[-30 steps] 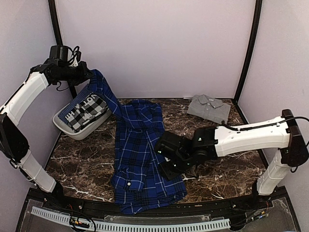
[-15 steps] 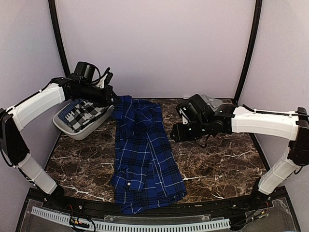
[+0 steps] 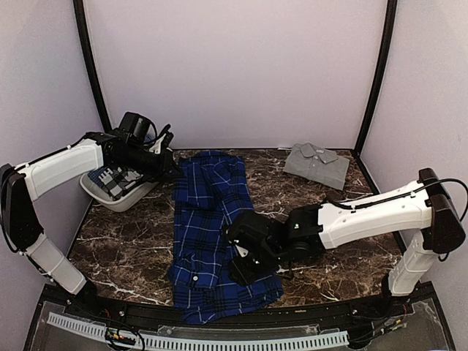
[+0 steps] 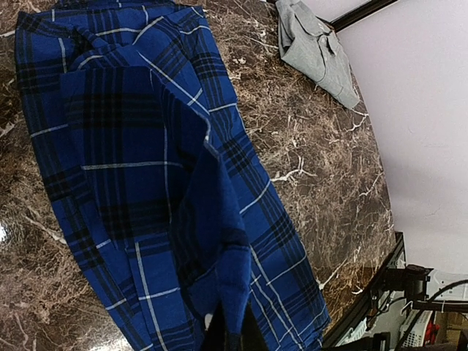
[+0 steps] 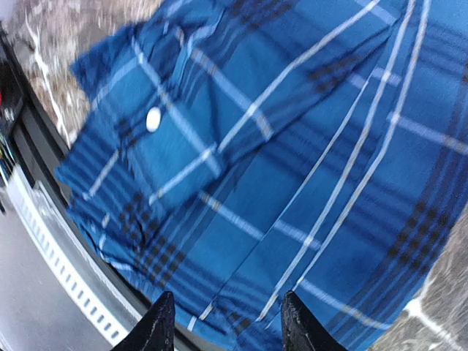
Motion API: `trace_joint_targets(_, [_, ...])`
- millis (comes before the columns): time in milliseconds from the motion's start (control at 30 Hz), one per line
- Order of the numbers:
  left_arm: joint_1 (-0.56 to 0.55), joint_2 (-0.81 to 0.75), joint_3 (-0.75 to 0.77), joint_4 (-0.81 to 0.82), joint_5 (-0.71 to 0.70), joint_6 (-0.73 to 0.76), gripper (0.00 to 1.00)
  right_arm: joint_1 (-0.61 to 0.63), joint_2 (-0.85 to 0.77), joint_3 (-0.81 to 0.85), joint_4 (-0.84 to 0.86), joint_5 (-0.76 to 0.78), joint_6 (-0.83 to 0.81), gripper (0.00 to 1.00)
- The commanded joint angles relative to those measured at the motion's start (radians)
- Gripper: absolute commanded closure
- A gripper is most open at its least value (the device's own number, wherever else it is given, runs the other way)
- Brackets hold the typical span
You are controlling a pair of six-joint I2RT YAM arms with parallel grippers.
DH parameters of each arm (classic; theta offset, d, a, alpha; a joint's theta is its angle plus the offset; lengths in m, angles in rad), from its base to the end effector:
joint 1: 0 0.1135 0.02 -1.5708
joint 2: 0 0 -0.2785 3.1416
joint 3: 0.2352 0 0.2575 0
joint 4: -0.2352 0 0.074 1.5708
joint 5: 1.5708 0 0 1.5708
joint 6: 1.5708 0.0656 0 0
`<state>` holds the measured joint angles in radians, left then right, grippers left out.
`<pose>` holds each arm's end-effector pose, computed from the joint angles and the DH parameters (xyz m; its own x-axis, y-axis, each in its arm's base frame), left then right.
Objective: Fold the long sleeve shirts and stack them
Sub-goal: Adjust the rectangle-folded shirt at the center of the board.
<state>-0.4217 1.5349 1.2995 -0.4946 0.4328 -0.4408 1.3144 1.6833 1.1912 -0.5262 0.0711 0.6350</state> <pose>0.3236 -0.1753 0.3027 -0.8305 -0.0519 -0.5546 0.3344 0.7499 -0.5709 0.0992 0.3601 0.2061 -0.7405 -0.4914 -0.4584 -0.6411 0.7211 0.2626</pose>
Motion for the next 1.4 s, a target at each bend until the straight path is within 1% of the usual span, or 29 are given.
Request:
trace_joint_targets(0, [0.002, -0.006, 0.006, 0.019, -0.011, -0.03, 1.0, 0.081, 0.048, 0.033, -0.094, 0.067, 0.071, 0.53])
trace_joint_targets(133, [0.003, 0.005, 0.013, 0.016, -0.015, -0.035, 1.0, 0.145, 0.124, 0.089, -0.16, 0.122, 0.103, 0.53])
trace_joint_targets(267, [0.002, 0.008, 0.018, 0.012, -0.024, -0.034, 1.0, 0.186, 0.188, 0.124, -0.172, 0.13, 0.123, 0.53])
trace_joint_targets(400, [0.001, 0.012, 0.021, 0.011, -0.03, -0.032, 1.0, 0.198, 0.236, 0.138, -0.184, 0.158, 0.14, 0.55])
trace_joint_targets(667, [0.001, 0.021, 0.037, 0.001, -0.037, -0.028, 1.0, 0.199, 0.265, 0.144, -0.222, 0.198, 0.16, 0.61])
trace_joint_targets(800, [0.003, 0.021, 0.037, 0.0, -0.037, -0.027, 1.0, 0.2, 0.265, 0.137, -0.207, 0.195, 0.162, 0.67])
trace_joint_targets(933, [0.002, 0.019, 0.039, -0.003, -0.042, -0.024, 1.0, 0.2, 0.275, 0.139, -0.201, 0.187, 0.158, 0.76])
trace_joint_targets(1200, [0.002, 0.024, 0.048, -0.006, -0.044, -0.02, 1.0, 0.199, 0.255, 0.169, -0.235, 0.217, 0.157, 0.99])
trace_joint_targets(1367, [0.002, 0.027, 0.05, -0.007, -0.044, -0.017, 1.0, 0.202, 0.215, 0.181, -0.217, 0.206, 0.134, 1.0])
